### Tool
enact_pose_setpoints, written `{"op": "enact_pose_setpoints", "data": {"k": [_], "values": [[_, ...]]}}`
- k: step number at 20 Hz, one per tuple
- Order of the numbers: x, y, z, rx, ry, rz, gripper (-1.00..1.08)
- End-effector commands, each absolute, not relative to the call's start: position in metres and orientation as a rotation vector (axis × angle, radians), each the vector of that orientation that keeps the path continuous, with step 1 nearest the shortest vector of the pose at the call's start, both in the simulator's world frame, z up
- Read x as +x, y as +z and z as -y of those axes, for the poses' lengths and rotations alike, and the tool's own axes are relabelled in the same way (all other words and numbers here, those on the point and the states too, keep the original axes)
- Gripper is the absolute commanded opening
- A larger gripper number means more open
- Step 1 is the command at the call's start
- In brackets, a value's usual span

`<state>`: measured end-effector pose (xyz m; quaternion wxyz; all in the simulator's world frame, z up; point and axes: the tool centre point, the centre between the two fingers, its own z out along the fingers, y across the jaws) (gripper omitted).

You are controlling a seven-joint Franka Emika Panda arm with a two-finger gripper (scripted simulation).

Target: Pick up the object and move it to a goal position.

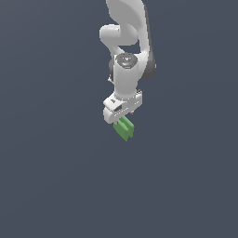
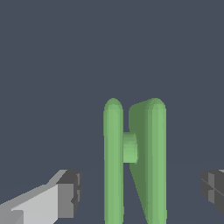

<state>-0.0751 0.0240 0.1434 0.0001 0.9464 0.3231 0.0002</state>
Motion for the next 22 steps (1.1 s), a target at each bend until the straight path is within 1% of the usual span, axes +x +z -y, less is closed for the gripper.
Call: {"op": "enact_pose_setpoints", "data": {"k": [1,9,14,15,22], "values": [[-0.076,0.138,-0.024,2.973,0.0,-1.016,1.0],[-0.077,0.103,-0.024,2.971,0.0,-1.022,1.0],[-0.076,0.096,-0.024,2.971,0.0,-1.022,1.0],[-0.076,0.096,-0.024,2.971,0.0,-1.022,-1.0],[-0.076,0.096,-0.024,2.971,0.0,-1.022,-1.0]]}}
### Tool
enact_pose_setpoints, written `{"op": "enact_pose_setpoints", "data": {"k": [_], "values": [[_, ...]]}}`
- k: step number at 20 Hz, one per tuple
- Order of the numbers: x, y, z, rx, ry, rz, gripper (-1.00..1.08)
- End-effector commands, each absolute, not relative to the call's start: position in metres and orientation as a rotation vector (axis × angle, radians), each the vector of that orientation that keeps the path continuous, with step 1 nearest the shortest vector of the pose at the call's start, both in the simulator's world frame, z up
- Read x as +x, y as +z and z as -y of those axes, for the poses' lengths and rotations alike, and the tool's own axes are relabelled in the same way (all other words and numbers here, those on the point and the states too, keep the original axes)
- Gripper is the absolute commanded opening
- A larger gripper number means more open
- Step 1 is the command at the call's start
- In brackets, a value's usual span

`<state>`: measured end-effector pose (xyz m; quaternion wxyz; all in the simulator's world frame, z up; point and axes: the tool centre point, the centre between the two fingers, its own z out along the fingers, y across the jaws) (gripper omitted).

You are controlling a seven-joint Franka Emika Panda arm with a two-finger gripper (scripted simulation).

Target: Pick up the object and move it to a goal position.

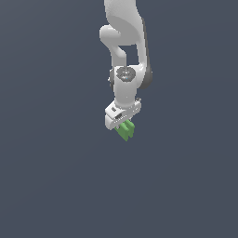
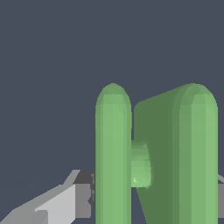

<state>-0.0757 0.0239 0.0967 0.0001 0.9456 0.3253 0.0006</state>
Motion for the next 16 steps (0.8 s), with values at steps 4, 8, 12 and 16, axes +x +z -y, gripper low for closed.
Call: {"op": "enact_pose_setpoints", "data": {"k": [4,8,12,16], "values": [[-0.076,0.097,-0.024,2.97,0.002,-1.022,-1.0],[-0.074,0.103,-0.029,2.97,0.002,-1.022,-1.0],[-0.071,0.118,-0.04,2.97,0.002,-1.022,-1.0],[-0.066,0.141,-0.058,2.97,0.002,-1.022,-1.0]]}}
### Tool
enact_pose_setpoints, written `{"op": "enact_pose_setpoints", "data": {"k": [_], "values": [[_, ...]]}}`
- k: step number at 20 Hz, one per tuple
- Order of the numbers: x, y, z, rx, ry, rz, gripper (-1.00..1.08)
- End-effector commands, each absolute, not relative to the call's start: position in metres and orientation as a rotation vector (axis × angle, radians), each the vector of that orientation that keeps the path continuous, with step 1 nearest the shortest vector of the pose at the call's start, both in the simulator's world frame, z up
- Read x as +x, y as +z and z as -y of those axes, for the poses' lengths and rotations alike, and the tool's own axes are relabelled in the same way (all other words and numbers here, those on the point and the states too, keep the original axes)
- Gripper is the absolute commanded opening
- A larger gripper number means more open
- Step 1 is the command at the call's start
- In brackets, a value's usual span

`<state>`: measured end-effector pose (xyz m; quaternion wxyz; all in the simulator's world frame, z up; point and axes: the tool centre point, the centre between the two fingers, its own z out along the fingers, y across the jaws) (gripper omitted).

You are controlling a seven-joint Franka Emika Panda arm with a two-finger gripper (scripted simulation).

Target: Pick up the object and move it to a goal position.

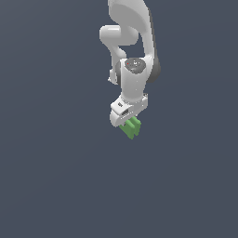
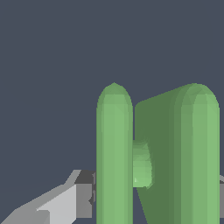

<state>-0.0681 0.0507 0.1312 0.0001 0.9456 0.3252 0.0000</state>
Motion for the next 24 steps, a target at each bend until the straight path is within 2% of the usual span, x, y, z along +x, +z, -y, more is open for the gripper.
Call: {"op": "enact_pose_setpoints", "data": {"k": [1,14,24], "values": [[-0.064,0.148,-0.063,2.97,0.002,-1.022,-1.0],[-0.037,0.254,-0.146,2.97,0.001,-1.023,-1.0],[-0.023,0.297,-0.179,2.971,0.0,-1.022,-1.0]]}}
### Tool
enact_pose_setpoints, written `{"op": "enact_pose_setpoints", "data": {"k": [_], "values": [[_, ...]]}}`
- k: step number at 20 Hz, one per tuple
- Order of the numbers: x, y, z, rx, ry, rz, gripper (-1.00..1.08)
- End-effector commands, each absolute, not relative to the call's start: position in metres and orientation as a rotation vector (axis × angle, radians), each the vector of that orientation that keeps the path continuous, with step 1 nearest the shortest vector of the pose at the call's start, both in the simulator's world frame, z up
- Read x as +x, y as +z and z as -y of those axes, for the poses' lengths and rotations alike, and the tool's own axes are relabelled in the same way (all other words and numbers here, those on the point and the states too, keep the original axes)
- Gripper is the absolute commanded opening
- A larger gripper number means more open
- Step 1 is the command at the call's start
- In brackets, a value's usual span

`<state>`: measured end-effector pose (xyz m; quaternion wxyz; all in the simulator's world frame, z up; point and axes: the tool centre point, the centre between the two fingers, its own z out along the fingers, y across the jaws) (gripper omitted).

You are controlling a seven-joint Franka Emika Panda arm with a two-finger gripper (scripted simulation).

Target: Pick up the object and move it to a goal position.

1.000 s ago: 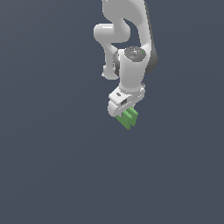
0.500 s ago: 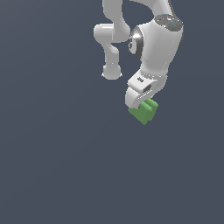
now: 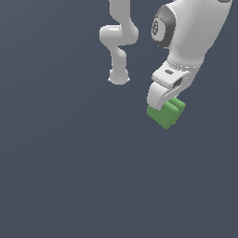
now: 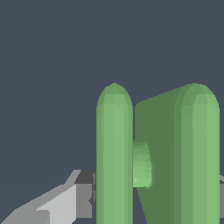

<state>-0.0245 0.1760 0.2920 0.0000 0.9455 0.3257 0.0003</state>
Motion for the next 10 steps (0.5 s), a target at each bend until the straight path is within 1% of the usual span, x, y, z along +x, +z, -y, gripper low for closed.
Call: {"op": "enact_pose_setpoints", "data": {"k": [1,10], "values": [[-0.0221,0.2986,-0.1808,2.971,0.0,-1.022,-1.0],[-0.0202,0.301,-0.1828,2.971,0.0,-1.022,-1.0]]}}
